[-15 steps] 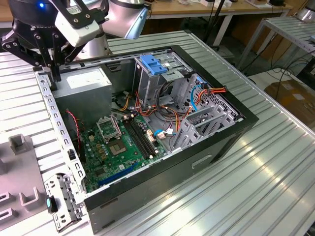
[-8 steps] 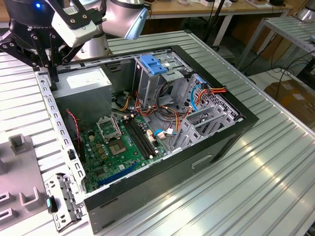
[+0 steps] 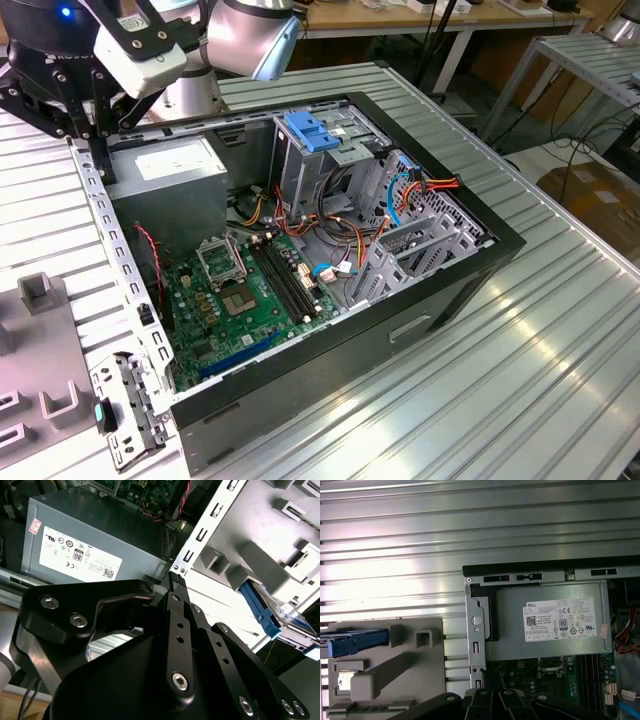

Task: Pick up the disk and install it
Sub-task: 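Reach for the disk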

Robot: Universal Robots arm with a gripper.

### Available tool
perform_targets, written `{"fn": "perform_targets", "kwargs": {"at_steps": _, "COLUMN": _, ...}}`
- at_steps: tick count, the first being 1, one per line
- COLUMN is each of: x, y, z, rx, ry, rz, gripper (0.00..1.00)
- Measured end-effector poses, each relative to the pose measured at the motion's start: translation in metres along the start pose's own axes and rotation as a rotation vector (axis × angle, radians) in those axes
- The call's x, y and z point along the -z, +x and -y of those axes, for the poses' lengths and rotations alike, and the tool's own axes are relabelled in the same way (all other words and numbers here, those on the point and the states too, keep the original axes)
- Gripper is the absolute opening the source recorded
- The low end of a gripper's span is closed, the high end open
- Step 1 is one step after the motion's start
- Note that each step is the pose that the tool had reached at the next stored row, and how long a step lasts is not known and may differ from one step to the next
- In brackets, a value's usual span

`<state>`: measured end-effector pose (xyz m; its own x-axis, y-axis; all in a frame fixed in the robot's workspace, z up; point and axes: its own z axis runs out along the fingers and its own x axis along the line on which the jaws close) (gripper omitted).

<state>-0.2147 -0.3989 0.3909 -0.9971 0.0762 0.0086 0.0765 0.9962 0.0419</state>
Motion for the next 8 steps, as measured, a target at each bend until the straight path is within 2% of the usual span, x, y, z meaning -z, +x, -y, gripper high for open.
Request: {"fn": "perform_targets", "kwargs": {"at_steps": 8, "x": -0.0003, "y": 0.0046, "z": 0.0004, "rx": 0.000, "ry": 0.0004, "rz": -0.0041, "gripper": 0.11}}
